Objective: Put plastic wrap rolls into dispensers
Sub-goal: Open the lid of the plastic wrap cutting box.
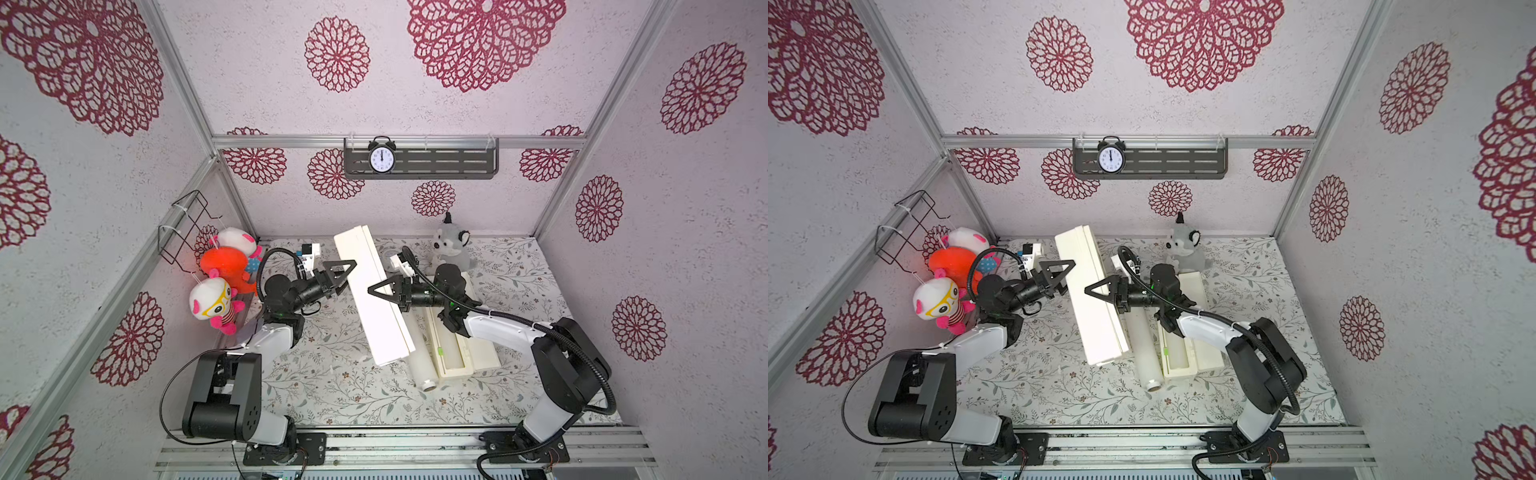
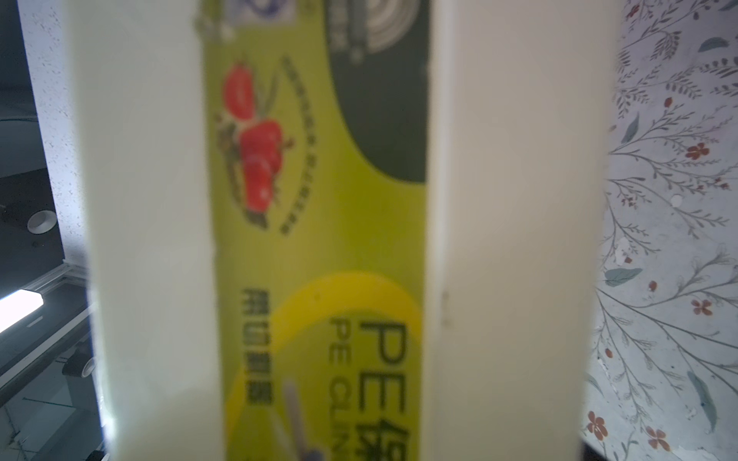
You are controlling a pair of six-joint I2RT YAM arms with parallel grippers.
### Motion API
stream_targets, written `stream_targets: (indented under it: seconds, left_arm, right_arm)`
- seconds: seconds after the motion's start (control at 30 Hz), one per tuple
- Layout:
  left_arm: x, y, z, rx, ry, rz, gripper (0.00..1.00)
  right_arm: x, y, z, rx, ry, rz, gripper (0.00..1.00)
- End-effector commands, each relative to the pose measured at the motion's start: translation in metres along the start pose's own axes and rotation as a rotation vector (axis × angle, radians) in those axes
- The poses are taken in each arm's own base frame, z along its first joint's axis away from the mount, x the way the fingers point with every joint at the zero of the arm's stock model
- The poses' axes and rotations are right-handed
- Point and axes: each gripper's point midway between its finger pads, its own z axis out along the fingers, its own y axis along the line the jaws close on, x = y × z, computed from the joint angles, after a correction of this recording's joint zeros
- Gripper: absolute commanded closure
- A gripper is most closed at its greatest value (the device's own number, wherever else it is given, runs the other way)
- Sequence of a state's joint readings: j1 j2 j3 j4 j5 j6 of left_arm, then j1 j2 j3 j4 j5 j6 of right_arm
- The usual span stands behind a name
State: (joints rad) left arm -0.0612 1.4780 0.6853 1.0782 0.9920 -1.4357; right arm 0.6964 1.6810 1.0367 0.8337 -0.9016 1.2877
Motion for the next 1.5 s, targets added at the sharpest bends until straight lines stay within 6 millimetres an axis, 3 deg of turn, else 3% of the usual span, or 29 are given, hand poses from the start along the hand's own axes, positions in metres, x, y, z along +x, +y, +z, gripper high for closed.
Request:
stream_targets:
  seconds: [0.0, 0.1, 0.2, 0.33, 0.57, 0.77, 0.87, 1.03, 1.3, 1.47]
  left_arm:
    - [-0.009, -0.025, -0.010, 0.087, 0.032, 0.053, 0.02]
    - [-0.028, -0.033, -0.016, 0.112, -0.009, 0.047, 0.02]
    - [-0.033, -0.039, -0.013, 0.118, -0.015, 0.061, 0.02]
    - [-0.028, -0.035, -0.006, 0.090, 0.009, 0.061, 0.02]
    - [-0.005, 0.003, 0.001, -0.124, 0.087, 0.077, 0.02]
    - [-0.014, -0.002, -0.001, -0.103, 0.055, 0.057, 0.02]
    - [-0.015, 0.000, -0.001, -0.091, 0.052, 0.041, 0.08]
    - [-0.010, -0.001, 0.001, -0.068, 0.067, 0.038, 0.15]
    - [0.012, -0.005, 0.007, -0.048, 0.131, 0.040, 0.19]
    - [0.022, 0.005, 0.006, -0.071, 0.159, 0.019, 0.23]
  right_arm:
    - [0.007, 0.026, 0.003, -0.074, 0.043, -0.033, 0.18]
    - [0.008, 0.018, 0.004, -0.046, 0.044, -0.023, 0.18]
    - [0.008, 0.012, 0.005, -0.023, 0.042, -0.019, 0.18]
    - [0.008, 0.002, 0.007, 0.022, 0.044, -0.022, 0.18]
    - [0.007, -0.008, 0.008, 0.099, 0.047, -0.043, 0.18]
    - [0.011, -0.013, 0.008, 0.094, 0.050, -0.038, 0.18]
    - [0.011, -0.011, 0.007, 0.098, 0.050, -0.059, 0.16]
    - [0.001, -0.007, 0.004, 0.118, 0.031, -0.121, 0.01]
    - [-0.013, 0.007, 0.013, 0.048, 0.030, -0.152, 0.02]
    - [-0.017, 0.025, 0.010, -0.071, 0.012, -0.122, 0.13]
